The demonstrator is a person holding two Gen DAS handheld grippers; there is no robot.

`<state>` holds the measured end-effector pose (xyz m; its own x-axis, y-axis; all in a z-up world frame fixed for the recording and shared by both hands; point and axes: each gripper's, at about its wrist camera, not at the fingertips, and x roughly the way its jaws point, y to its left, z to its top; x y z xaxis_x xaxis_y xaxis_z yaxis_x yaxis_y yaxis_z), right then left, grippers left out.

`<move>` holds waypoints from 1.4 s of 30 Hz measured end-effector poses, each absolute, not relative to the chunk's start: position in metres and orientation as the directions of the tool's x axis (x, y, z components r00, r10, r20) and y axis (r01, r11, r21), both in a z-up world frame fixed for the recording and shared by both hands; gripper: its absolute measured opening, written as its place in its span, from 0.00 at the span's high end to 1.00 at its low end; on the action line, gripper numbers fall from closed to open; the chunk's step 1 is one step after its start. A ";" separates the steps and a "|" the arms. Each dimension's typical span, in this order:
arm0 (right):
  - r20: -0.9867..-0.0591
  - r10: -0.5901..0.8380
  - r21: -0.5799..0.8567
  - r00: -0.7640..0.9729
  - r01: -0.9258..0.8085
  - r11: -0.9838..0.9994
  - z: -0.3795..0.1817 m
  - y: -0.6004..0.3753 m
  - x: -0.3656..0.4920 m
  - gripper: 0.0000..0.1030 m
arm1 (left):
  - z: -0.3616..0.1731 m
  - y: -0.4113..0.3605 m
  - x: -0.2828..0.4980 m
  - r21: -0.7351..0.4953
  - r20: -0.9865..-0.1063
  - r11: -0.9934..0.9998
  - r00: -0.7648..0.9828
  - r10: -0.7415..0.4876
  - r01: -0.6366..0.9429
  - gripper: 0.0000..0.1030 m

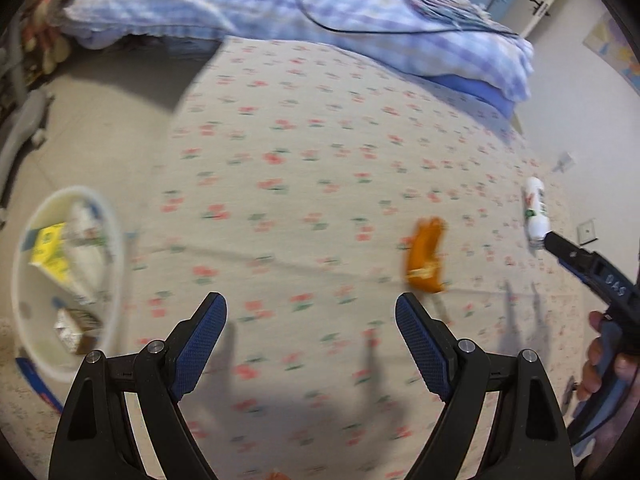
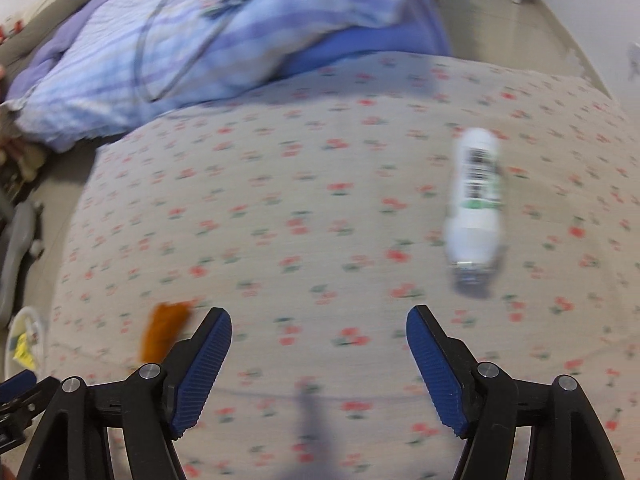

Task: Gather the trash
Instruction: 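Move the left gripper to the bed and grasp the orange peel, then grasp the second white yogurt bottle with the right gripper while the left holds the peel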

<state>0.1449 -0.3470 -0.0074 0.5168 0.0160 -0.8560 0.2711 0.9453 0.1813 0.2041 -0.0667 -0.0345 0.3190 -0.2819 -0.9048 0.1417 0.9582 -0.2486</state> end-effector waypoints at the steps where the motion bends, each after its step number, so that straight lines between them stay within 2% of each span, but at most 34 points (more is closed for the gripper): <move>1: -0.858 0.008 0.182 0.514 0.288 0.940 -0.009 -0.355 0.144 0.25 | -0.036 -0.075 0.206 -0.262 -0.903 0.954 0.312 -0.296 0.147 0.14; 7: -0.861 -0.041 0.175 0.507 0.370 0.912 -0.019 -0.391 0.146 0.25 | -0.044 -0.119 0.216 -0.333 -0.882 0.922 0.280 -0.378 0.196 0.17; 11: -0.862 -0.046 0.194 0.504 0.414 0.889 -0.028 -0.407 0.149 0.25 | -0.056 -0.133 0.222 -0.366 -0.875 0.906 0.253 -0.413 0.213 0.37; 14: -0.866 -0.054 0.195 0.498 0.434 0.880 -0.034 -0.414 0.153 0.25 | -0.062 -0.135 0.226 -0.365 -0.871 0.904 0.262 -0.416 0.221 0.47; 17: -0.867 -0.048 0.208 0.496 0.447 0.870 -0.041 -0.419 0.157 0.26 | -0.062 -0.135 0.227 -0.372 -0.866 0.899 0.264 -0.425 0.230 0.64; 19: -0.867 -0.047 0.216 0.497 0.457 0.863 -0.046 -0.422 0.159 0.26 | -0.064 -0.138 0.227 -0.364 -0.869 0.900 0.259 -0.421 0.241 0.69; 20: -0.865 -0.046 0.219 0.499 0.458 0.861 -0.048 -0.424 0.160 0.29 | -0.065 -0.140 0.227 -0.359 -0.870 0.900 0.260 -0.419 0.247 0.74; 22: -0.864 -0.047 0.217 0.501 0.455 0.864 -0.052 -0.424 0.162 0.36 | -0.064 -0.142 0.225 -0.348 -0.872 0.901 0.262 -0.413 0.260 0.76; 24: -0.866 -0.057 0.199 0.497 0.448 0.872 -0.057 -0.423 0.164 0.54 | -0.062 -0.143 0.223 -0.341 -0.873 0.900 0.264 -0.410 0.272 0.78; 26: -0.864 -0.079 0.174 0.497 0.442 0.880 -0.058 -0.424 0.163 0.66 | -0.059 -0.142 0.220 -0.338 -0.872 0.899 0.267 -0.411 0.280 0.79; 36: -0.844 -0.016 0.204 0.536 0.350 0.914 -0.023 -0.405 0.141 0.67 | -0.033 -0.106 0.200 -0.338 -0.850 0.902 0.323 -0.415 0.268 0.81; 39: -0.828 0.000 0.199 0.560 0.296 0.934 -0.006 -0.388 0.133 0.72 | -0.026 -0.095 0.193 -0.346 -0.844 0.902 0.335 -0.419 0.257 0.81; 40: -0.824 0.005 0.197 0.567 0.277 0.940 -0.002 -0.382 0.130 0.81 | -0.024 -0.091 0.190 -0.347 -0.842 0.903 0.341 -0.419 0.253 0.81; 41: -0.821 0.016 0.197 0.571 0.258 0.946 0.001 -0.376 0.128 0.98 | -0.022 -0.088 0.188 -0.348 -0.840 0.903 0.345 -0.419 0.251 0.81; 42: -0.819 0.022 0.196 0.573 0.243 0.950 0.005 -0.370 0.125 0.97 | -0.021 -0.084 0.185 -0.348 -0.838 0.904 0.349 -0.419 0.248 0.81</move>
